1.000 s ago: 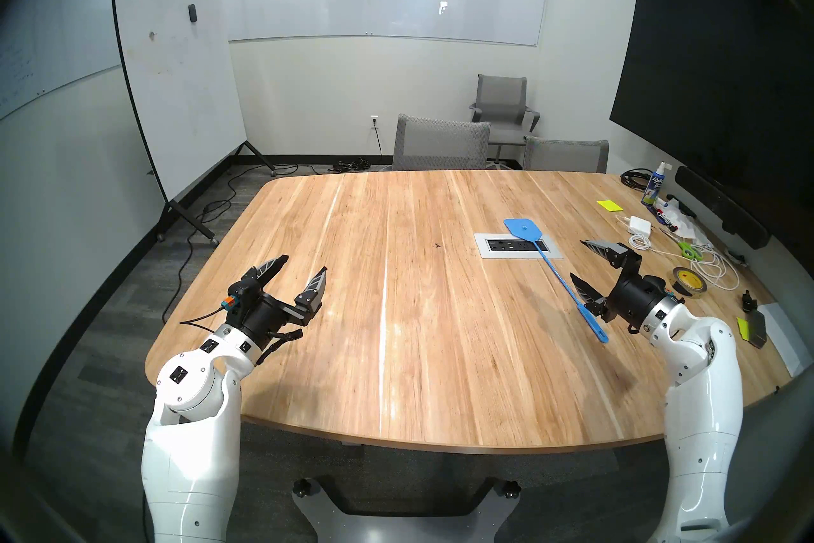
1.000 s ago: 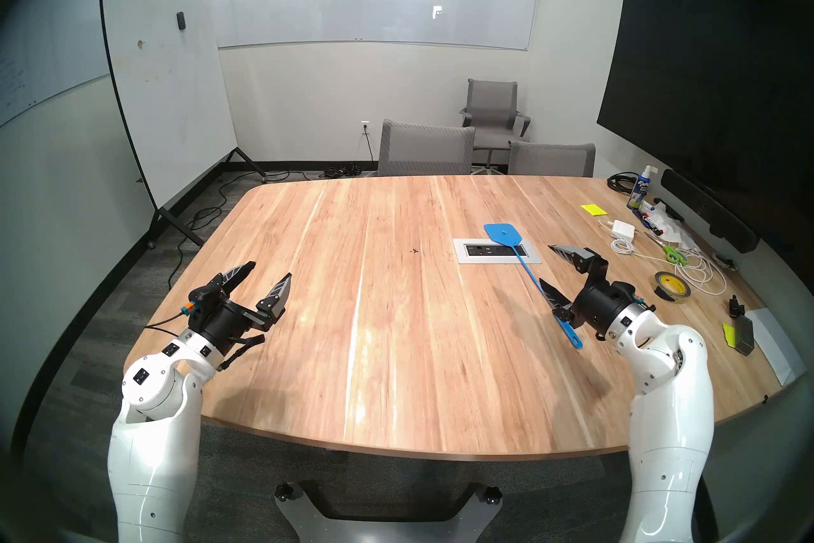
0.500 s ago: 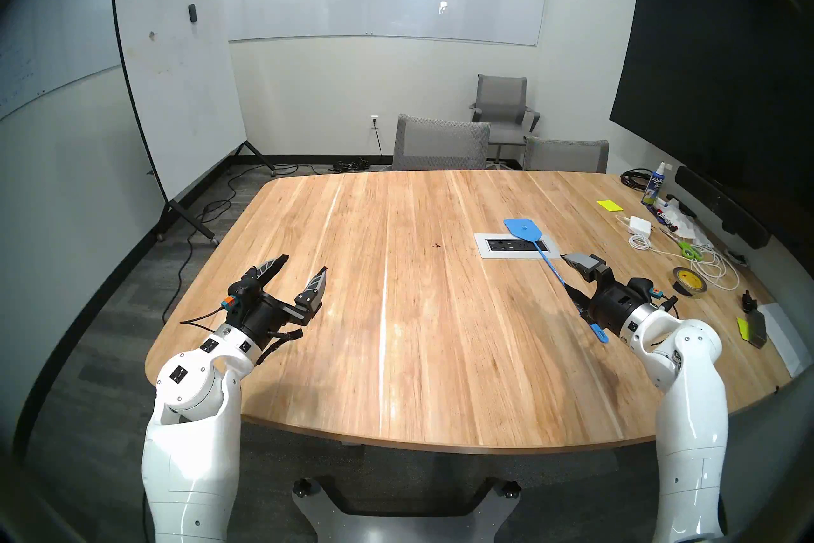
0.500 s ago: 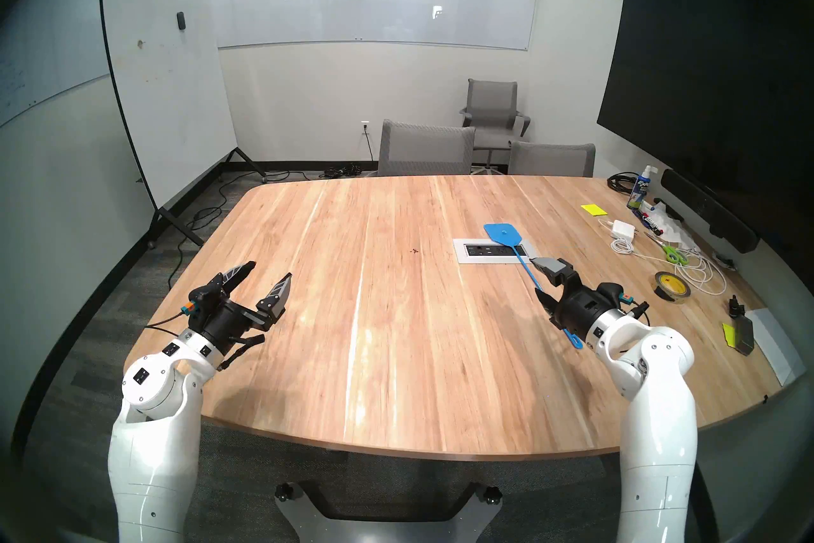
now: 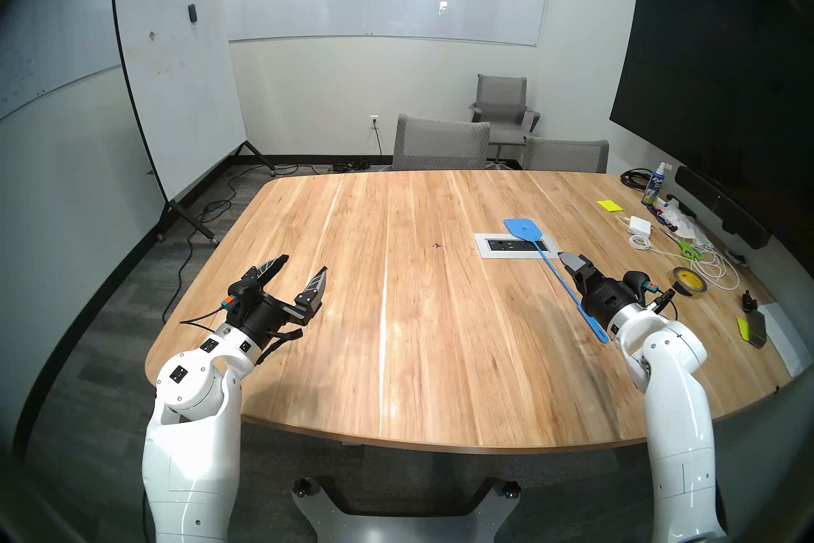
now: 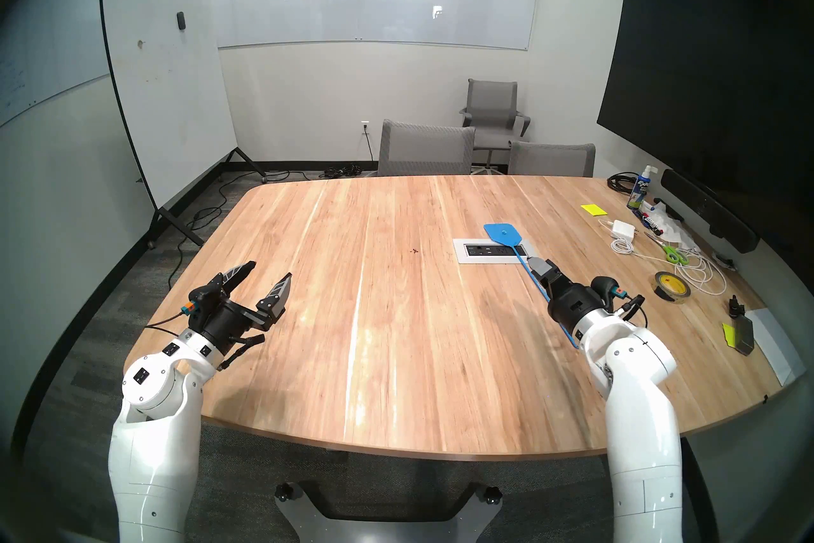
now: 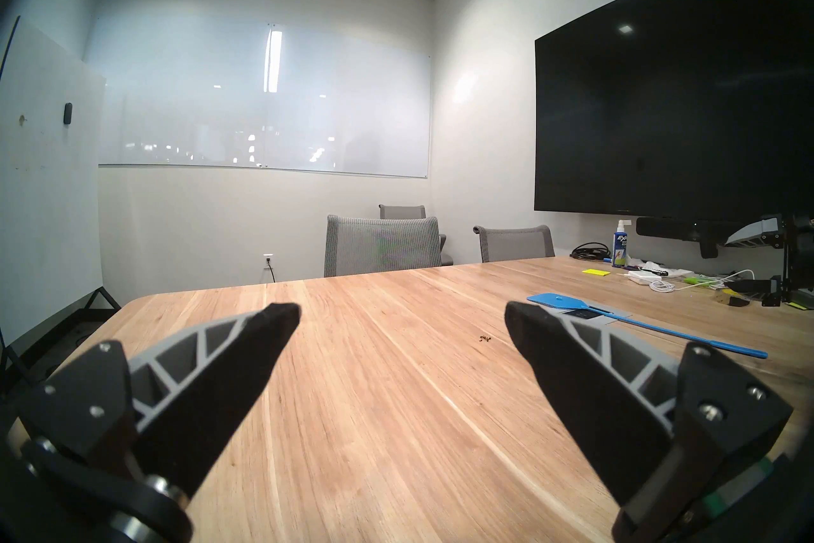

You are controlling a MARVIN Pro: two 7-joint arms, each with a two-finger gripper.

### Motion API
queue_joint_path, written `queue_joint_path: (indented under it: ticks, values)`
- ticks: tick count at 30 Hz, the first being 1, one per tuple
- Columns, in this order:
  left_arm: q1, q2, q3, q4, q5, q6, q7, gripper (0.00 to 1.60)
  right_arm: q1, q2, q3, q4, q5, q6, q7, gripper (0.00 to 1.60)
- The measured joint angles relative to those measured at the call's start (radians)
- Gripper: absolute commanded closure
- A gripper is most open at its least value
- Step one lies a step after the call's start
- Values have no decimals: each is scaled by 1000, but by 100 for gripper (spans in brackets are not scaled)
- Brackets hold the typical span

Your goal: Swat a bug on table

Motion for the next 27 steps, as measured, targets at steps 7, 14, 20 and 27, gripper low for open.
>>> queue_joint_path:
  ticks: [7,14,20,27]
  values:
    - [-1,-2,-2,1,1,0,-3,0,-22,16,-23,30,-152,-114,79,0]
    - [-2,-4,-4,4,3,0,-6,0,-25,43,-42,95,-295,-227,126,0]
    - [-3,-5,-5,5,4,-1,-8,0,-22,64,-52,139,-389,-304,153,0]
    - [-5,-7,-7,7,5,-1,-10,0,-10,89,-63,197,-508,-414,187,0]
